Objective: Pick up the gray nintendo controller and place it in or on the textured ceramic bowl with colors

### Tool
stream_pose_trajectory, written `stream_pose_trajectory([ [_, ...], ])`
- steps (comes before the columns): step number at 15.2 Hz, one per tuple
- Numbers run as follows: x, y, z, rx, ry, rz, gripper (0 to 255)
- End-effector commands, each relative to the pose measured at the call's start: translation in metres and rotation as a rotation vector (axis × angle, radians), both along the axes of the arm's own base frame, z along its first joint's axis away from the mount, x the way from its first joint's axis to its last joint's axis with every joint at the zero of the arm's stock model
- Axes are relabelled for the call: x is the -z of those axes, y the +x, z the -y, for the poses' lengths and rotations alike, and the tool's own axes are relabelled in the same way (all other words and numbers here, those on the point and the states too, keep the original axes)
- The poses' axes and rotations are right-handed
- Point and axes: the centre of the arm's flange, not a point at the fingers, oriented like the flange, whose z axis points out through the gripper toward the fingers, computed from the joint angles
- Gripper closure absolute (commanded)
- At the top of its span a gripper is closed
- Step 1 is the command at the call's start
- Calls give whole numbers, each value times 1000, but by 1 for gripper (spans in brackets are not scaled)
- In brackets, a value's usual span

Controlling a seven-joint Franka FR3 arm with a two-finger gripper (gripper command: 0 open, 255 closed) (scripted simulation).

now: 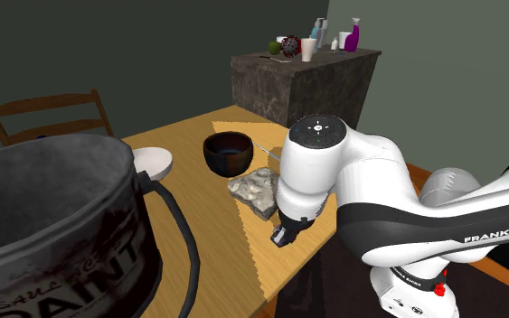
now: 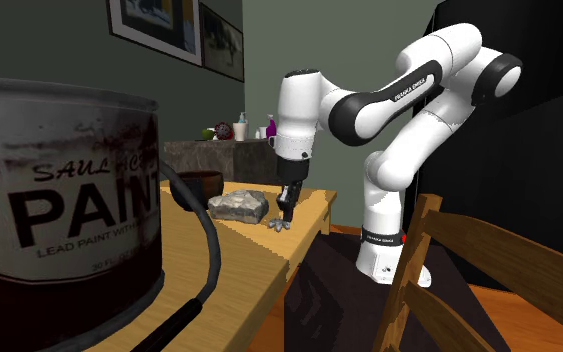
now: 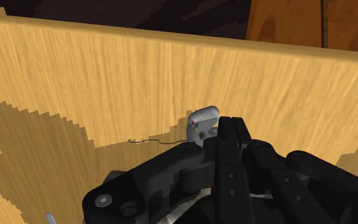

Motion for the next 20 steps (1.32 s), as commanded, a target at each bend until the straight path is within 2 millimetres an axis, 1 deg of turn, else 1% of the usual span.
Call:
stream_pose_trajectory([
  [1, 0, 0, 0, 0, 0, 0, 255],
  [3, 0, 0, 0, 0, 0, 0, 255],
  [4, 0, 0, 0, 0, 0, 0, 0],
  [6, -13, 19, 49, 263, 247, 16, 0],
  [7, -15, 22, 65, 345, 325, 22, 0],
  [14, 21, 27, 62, 345, 325, 22, 0],
  [15, 24, 28, 62, 345, 325, 22, 0],
  [20, 24, 28, 62, 345, 325, 22, 0],
])
